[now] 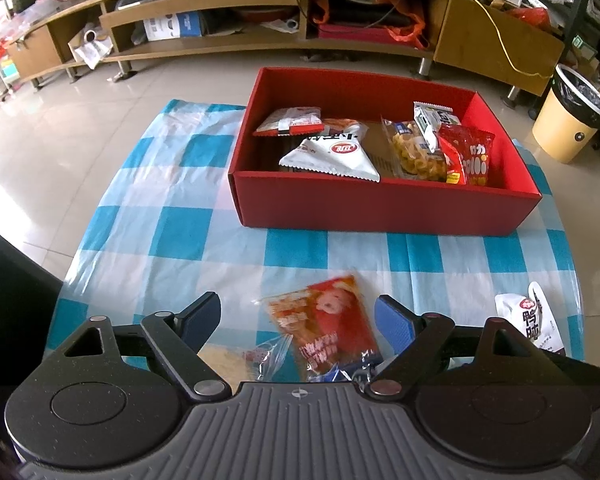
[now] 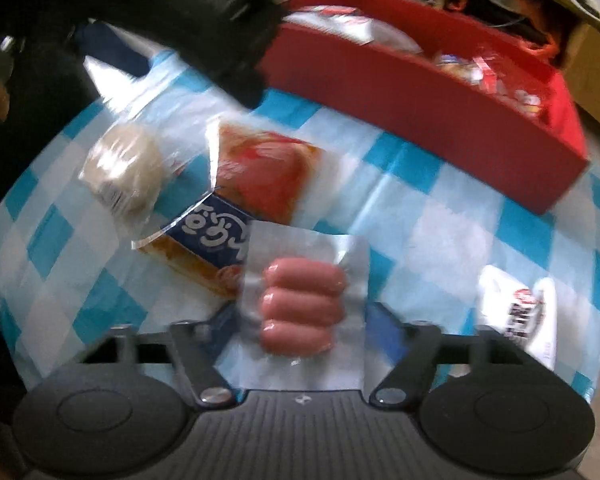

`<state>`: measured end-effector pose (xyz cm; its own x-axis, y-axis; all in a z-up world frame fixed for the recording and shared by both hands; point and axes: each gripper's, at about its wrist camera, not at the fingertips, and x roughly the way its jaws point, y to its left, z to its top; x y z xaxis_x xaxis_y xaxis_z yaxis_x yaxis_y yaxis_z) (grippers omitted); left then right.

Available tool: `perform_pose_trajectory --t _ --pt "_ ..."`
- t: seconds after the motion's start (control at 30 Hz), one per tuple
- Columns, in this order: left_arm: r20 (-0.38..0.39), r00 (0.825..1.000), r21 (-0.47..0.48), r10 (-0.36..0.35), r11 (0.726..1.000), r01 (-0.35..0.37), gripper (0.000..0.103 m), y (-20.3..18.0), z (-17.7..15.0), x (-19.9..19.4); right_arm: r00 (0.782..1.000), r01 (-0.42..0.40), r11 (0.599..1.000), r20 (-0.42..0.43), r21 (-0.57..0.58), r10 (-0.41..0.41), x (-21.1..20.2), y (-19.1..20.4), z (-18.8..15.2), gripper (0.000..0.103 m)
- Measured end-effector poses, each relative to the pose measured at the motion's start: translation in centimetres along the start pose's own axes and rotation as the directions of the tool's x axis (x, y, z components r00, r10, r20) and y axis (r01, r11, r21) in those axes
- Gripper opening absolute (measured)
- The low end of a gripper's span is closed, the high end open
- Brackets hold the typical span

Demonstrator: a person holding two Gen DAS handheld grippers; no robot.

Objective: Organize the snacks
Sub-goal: 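Grasp the red-and-blue snack bag with left gripper while right grasps the sausage pack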

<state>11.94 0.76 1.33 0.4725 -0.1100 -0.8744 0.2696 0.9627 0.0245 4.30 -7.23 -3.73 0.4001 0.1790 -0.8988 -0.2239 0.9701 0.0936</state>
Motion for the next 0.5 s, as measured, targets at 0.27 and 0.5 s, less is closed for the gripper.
perform_pose_trajectory --t 0.27,0.5 --pt "-0.051 0.999 0.033 -0.001 0.999 0.003 0.09 -0.9 -0.5 1.3 1.0 0.005 0.999 0.026 0.049 -0.006 -2.2 -1.5 -1.1 0.064" --pt "-0.126 0.992 0.026 0.021 0.999 -0.018 0.092 -1.8 -1.6 3.4 0.998 0.04 0.991 0.051 0.131 -0.047 -3.3 -4.1 -1.6 0.064"
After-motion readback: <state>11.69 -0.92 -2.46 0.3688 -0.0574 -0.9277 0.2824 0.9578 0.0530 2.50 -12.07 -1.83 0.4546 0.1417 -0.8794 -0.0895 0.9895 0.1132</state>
